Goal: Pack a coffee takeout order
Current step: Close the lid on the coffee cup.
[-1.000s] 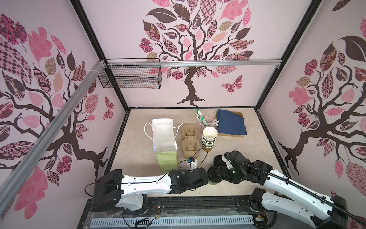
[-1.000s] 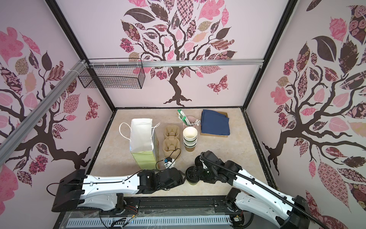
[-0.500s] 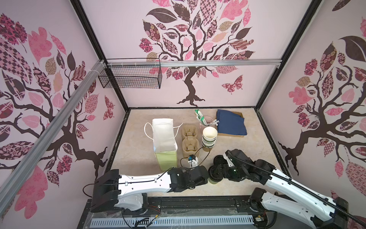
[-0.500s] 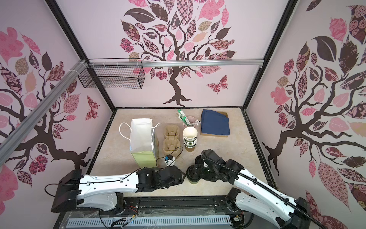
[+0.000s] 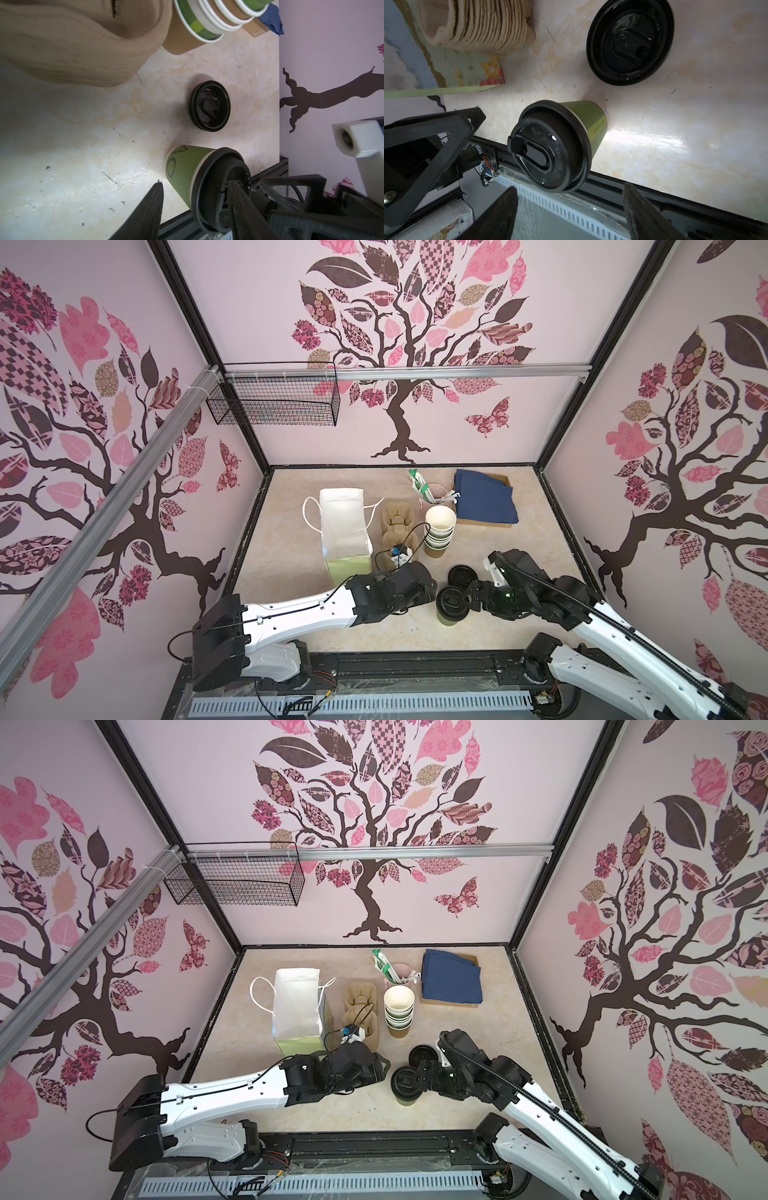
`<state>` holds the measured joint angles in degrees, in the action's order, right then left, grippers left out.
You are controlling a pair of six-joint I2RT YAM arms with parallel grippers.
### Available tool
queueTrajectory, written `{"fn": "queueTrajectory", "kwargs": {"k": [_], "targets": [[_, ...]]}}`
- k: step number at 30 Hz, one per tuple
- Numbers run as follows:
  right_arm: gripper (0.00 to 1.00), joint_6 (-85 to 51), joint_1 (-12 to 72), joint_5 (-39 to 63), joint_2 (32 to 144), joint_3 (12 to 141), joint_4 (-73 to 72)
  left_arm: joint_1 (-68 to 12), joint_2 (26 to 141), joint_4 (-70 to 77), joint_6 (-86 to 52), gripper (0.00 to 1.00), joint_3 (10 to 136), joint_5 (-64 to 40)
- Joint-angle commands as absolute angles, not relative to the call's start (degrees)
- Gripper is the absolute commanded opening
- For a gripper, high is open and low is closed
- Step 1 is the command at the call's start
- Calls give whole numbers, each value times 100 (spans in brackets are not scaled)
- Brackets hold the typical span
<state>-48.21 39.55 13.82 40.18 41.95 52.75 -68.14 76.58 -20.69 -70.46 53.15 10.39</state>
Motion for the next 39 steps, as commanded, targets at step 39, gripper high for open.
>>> {"fn": "queueTrajectory", "kwargs": {"k": [39], "targets": [[87, -5466, 3944, 1716, 4362, 3173, 5066, -6757, 8477, -1841, -6877, 61, 5378, -50]]}}
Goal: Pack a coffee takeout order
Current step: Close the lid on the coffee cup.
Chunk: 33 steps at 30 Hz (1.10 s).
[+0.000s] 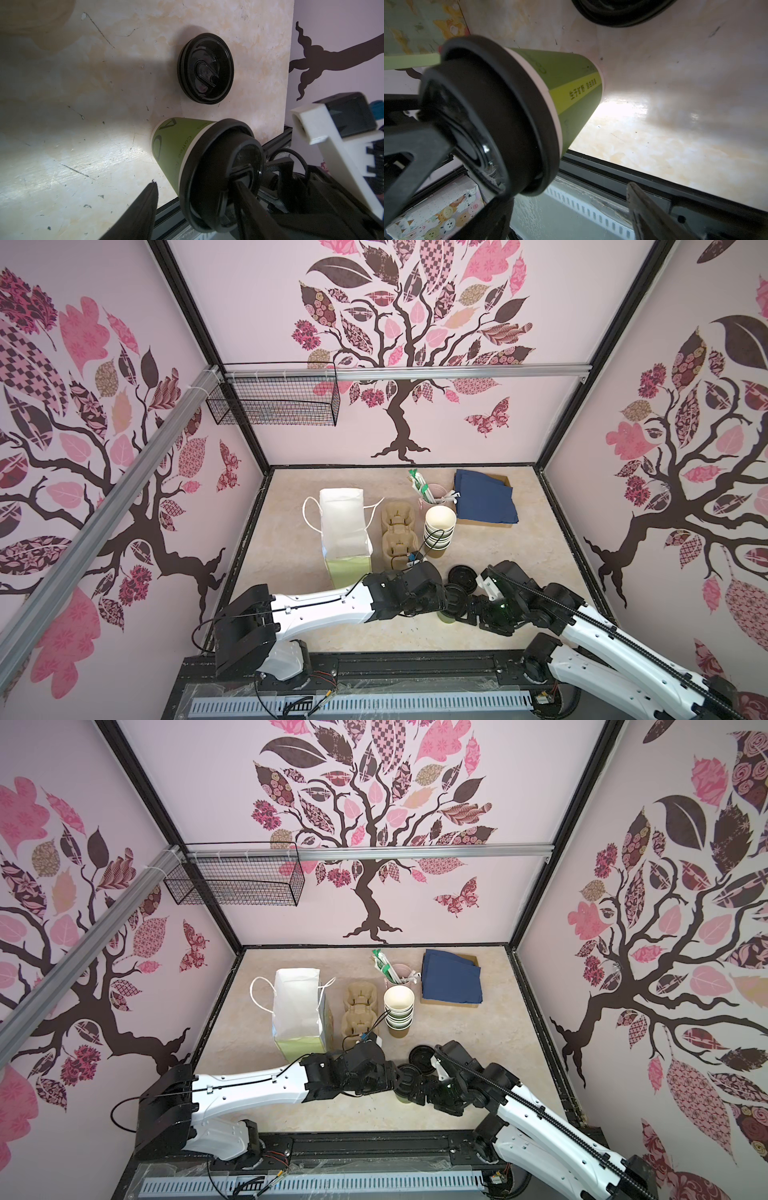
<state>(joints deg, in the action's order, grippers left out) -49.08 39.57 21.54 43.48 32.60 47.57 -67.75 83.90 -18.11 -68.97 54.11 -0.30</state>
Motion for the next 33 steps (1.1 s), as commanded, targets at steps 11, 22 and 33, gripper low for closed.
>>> {"fn": "queueTrajectory", "kwargs": {"k": [11, 22, 33], "targets": [[85, -5587, 3946, 1355, 4445, 3065, 5394, -6755, 8517, -2011, -6973, 59, 5365, 12], [83, -5696, 3946, 1227, 4517, 2894, 5528, -6749, 8523, -2077, -7018, 59, 5348, 59], [88, -5479, 3946, 1305, 4249, 3427, 5420, -6750, 8491, -2076, -6997, 59, 5373, 127]]}}
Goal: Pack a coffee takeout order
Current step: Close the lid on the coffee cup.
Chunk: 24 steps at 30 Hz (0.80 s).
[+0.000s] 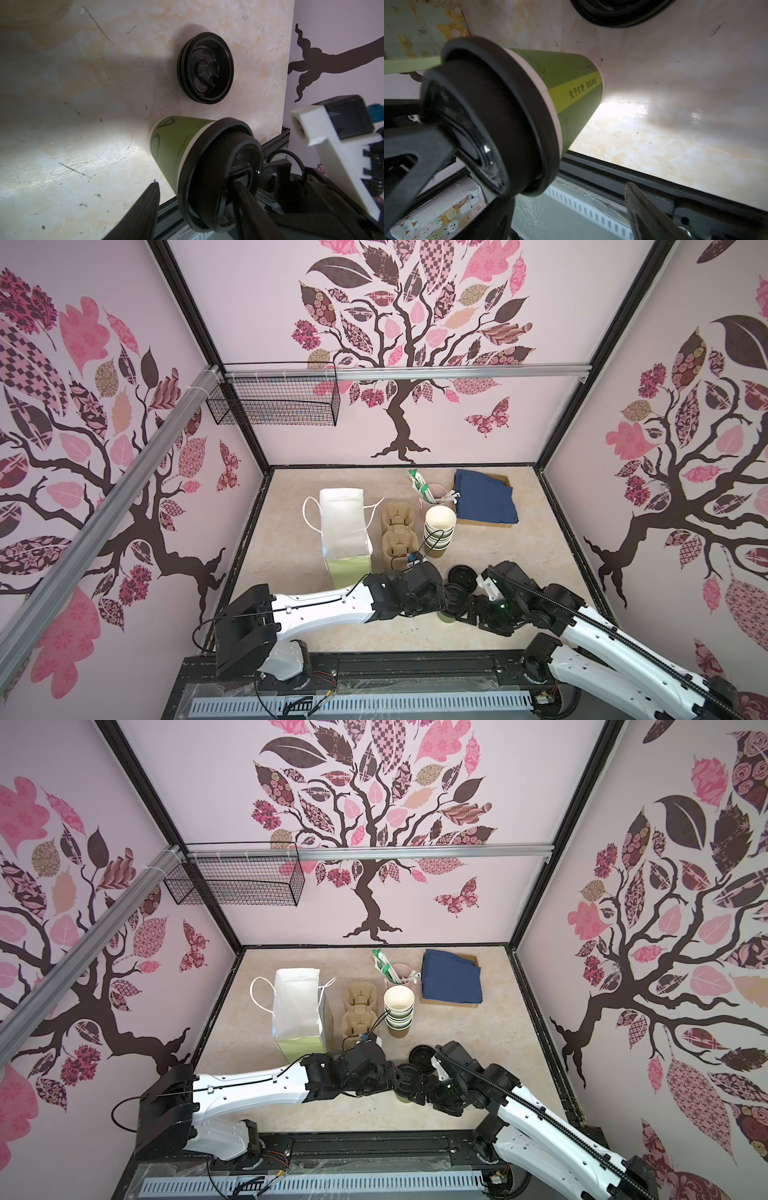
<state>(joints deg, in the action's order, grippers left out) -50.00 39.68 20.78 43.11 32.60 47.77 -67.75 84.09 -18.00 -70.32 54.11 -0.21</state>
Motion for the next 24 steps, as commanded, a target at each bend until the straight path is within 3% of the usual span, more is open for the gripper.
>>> {"fn": "queueTrajectory", "kwargs": {"k": [1, 12, 24], "targets": [[89, -5431, 3945, 1288, 4149, 3595, 5386, -6749, 8489, -2059, -6988, 59, 5377, 127], [93, -5150, 3940, 1132, 3893, 4365, 5444, -6750, 8552, -2010, -6877, 59, 5527, 62], [94, -4737, 3944, 944, 4201, 4818, 5621, -6732, 8569, -2011, -6523, 72, 6045, 14]]}}
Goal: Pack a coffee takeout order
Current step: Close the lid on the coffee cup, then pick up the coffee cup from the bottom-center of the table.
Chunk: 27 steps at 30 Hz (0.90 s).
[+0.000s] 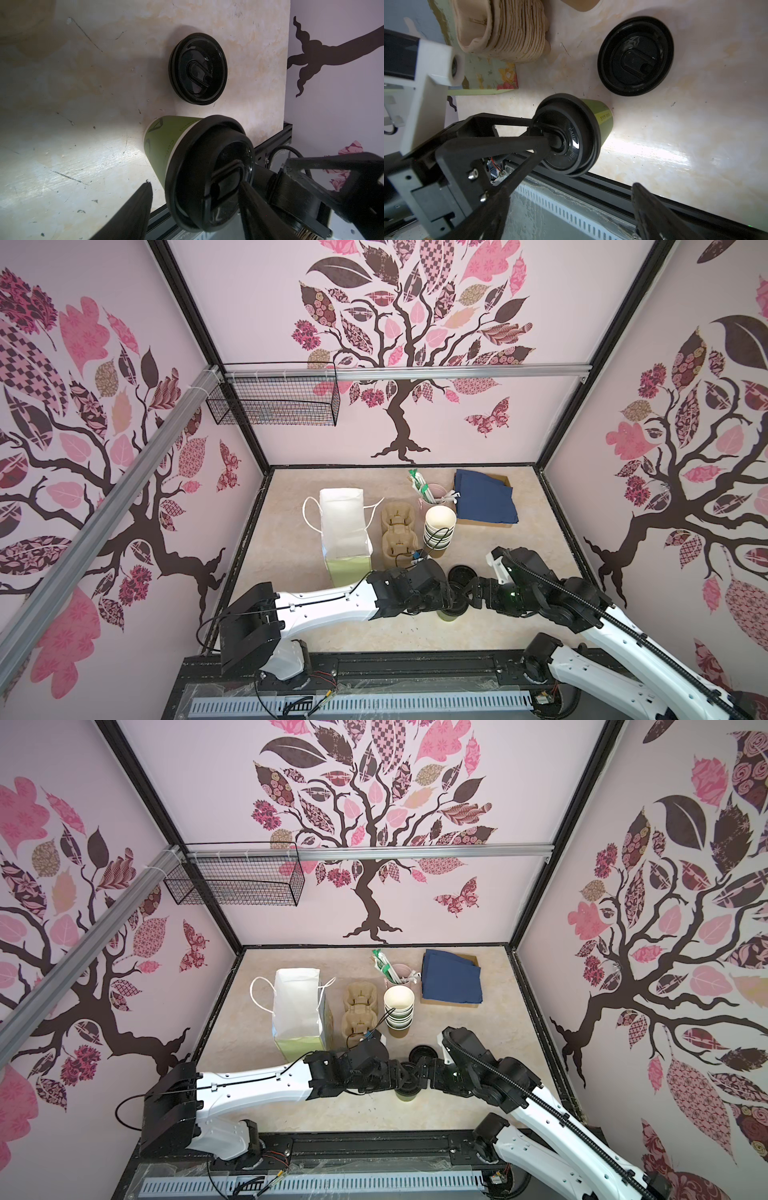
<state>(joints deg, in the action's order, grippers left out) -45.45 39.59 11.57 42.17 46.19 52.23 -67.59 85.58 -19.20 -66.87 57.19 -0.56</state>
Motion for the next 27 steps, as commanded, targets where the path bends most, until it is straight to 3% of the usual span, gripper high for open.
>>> {"fn": "queueTrajectory", "kwargs": {"k": [1, 14, 20, 27], "targets": [[94, -4746, 3943, 937, 4190, 4808, 5624, -6732, 8563, -2036, -6518, 72, 6087, 17], [97, -4298, 3938, -170, 4458, 5149, 5969, -6811, 7887, -3289, -5863, 79, 7010, 246], [97, -3769, 3938, -386, 5307, 6013, 6268, -6769, 7954, -4773, -4969, 79, 9009, 803], [98, -3592, 3938, -553, 5760, 6980, 6449, -6158, 7940, -6008, -4405, 76, 10792, 1485]]}}
